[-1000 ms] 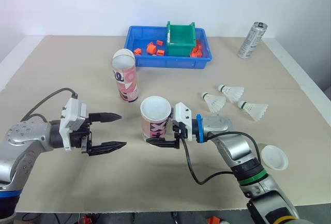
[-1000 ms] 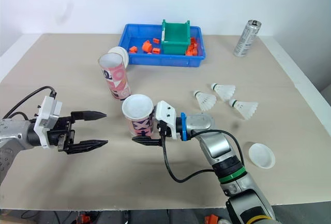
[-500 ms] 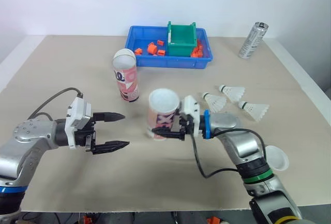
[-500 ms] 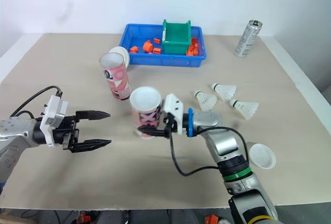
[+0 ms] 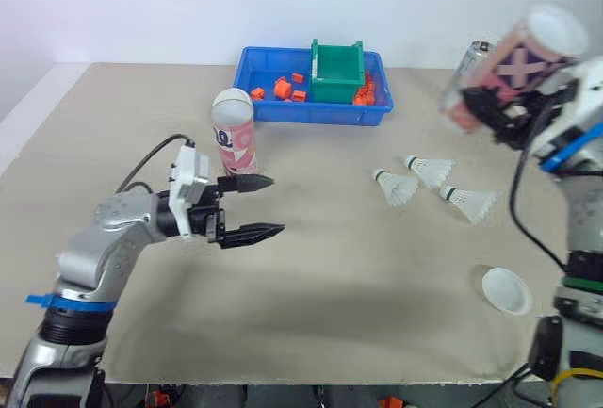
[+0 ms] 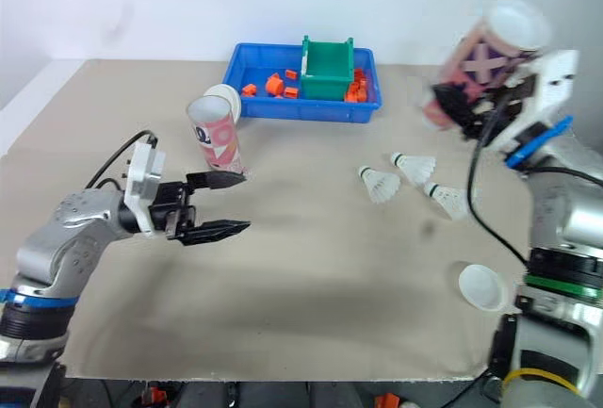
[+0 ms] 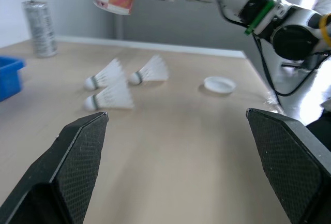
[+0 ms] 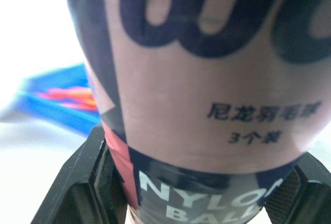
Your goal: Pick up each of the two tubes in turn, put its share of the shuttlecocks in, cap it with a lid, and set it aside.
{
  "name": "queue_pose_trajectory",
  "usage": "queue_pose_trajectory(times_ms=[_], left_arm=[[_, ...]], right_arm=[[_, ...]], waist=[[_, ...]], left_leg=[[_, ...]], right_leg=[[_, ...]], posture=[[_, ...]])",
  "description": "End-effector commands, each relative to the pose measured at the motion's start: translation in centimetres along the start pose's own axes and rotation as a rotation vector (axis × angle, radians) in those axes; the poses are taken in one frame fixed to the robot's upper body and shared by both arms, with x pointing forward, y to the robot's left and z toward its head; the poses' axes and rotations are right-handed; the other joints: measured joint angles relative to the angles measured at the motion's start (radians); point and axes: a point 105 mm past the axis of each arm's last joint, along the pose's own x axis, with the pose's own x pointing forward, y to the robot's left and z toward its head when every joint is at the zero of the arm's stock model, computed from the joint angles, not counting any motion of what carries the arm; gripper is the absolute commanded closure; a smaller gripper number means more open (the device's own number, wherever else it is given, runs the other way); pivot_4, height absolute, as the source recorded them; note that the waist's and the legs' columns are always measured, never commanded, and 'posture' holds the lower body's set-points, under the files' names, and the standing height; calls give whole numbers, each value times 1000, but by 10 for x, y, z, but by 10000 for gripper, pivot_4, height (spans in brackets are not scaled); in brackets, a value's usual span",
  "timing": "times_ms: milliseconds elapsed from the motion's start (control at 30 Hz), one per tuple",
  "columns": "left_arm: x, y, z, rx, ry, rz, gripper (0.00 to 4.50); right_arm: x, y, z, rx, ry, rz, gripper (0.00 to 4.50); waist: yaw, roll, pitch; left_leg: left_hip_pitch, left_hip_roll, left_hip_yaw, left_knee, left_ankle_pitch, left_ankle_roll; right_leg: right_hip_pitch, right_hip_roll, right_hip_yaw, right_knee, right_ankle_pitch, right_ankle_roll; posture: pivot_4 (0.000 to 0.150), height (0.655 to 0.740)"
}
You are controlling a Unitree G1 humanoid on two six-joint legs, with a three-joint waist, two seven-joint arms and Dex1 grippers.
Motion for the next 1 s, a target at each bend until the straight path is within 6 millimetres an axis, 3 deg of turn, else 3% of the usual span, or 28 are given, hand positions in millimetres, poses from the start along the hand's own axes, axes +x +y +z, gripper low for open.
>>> queue_pose_trajectory(times_ms=[33,133,233,333,700,1000], left_arm=[[8,6,-2,40,13,26,0],[22,12,-12,39,15,51,0],[38,14,-23,38,31,52,0],[47,15,-27,29,39,53,0],[52,11,-36,11,62,51,0],[63,6,-9,50,-101,20,0]], right_arm=[[-22,-52,4,-35,-7,-212,11945],[-37,-71,-31,-5,86,-293,11945],[-45,-74,-68,-2,190,-323,11945],[-50,-77,-87,31,229,-350,11945],[-52,-74,-117,143,282,-364,11945],[-50,-63,-134,163,332,-337,11945]], waist=[[3,1,0],[-6,1,-1],[-10,2,-1],[-21,5,-1],[-39,5,-1],[-39,5,-1]], left_leg=[[0,0,0,0,0,0],[2,0,2,-1,-1,2],[7,0,3,0,-1,2],[8,-1,3,1,-1,2],[12,-3,3,1,0,3],[11,-3,3,1,0,3]], right_leg=[[0,0,1,0,0,0],[1,0,2,0,0,-1],[6,0,3,-1,0,1],[7,0,5,-1,0,5],[10,0,7,-1,0,8],[11,0,8,-1,0,9]], posture=[[1500,7309],[1500,7309],[1500,7309],[1500,7309],[1500,7309],[1500,7309]])
